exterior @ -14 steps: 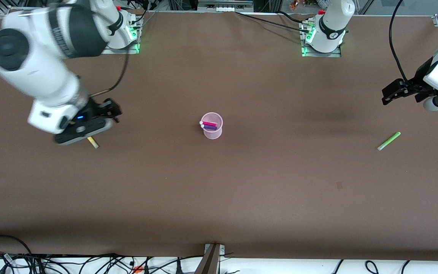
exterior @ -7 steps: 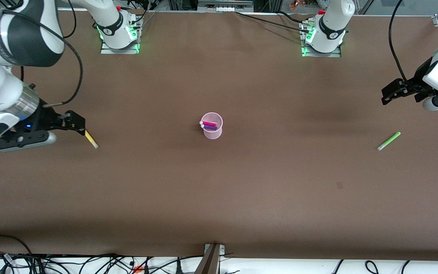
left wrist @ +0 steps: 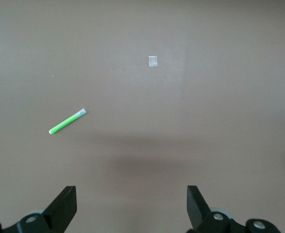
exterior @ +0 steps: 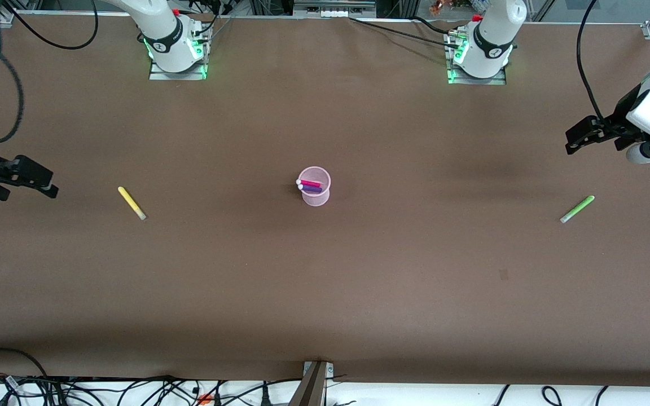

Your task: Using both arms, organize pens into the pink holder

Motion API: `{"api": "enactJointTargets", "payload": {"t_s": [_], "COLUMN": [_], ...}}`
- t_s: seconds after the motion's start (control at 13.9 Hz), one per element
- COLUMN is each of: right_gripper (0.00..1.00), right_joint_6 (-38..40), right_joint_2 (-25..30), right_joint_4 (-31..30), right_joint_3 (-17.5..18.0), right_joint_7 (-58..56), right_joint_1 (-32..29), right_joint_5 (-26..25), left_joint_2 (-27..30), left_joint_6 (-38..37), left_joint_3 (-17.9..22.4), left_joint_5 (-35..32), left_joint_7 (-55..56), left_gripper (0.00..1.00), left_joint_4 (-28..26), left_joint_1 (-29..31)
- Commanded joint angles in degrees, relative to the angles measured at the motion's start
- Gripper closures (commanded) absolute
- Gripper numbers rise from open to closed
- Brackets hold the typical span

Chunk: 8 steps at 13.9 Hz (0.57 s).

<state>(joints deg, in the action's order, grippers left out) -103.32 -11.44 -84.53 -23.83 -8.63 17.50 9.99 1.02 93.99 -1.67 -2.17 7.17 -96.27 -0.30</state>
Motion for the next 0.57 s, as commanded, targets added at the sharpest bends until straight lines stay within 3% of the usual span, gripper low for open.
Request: {"api": "enactJointTargets", "payload": {"t_s": [0.0, 0.29, 0.5], "right_gripper": [0.00, 0.00, 0.00], "right_joint_6": [3.89, 13.65, 15.16], "right_joint_2": [3.43, 8.43, 11.08], "right_joint_4": [-0.37, -0.72, -0.89], "right_joint_3": [8.10, 8.54, 11.35], "right_joint_7": [5.26, 8.27, 6.08], "right_joint_1": [-7.83, -8.45, -9.42], "right_joint_5": [-5.05, -7.17, -10.78], "left_joint_2": [-0.49, -0.40, -0.40], "left_joint_6": [-1.79, -2.23, -2.05], "left_joint_3": [0.00, 0.09, 0.09], "left_joint_5": [-0.99, -0.99, -1.08], "left_joint_7": [-1.20, -1.28, -1.28], "left_gripper": [0.00, 0.00, 0.00], "left_joint_4": [1.61, 1.61, 1.61], "left_joint_1": [-0.23, -0.14, 0.03]}}
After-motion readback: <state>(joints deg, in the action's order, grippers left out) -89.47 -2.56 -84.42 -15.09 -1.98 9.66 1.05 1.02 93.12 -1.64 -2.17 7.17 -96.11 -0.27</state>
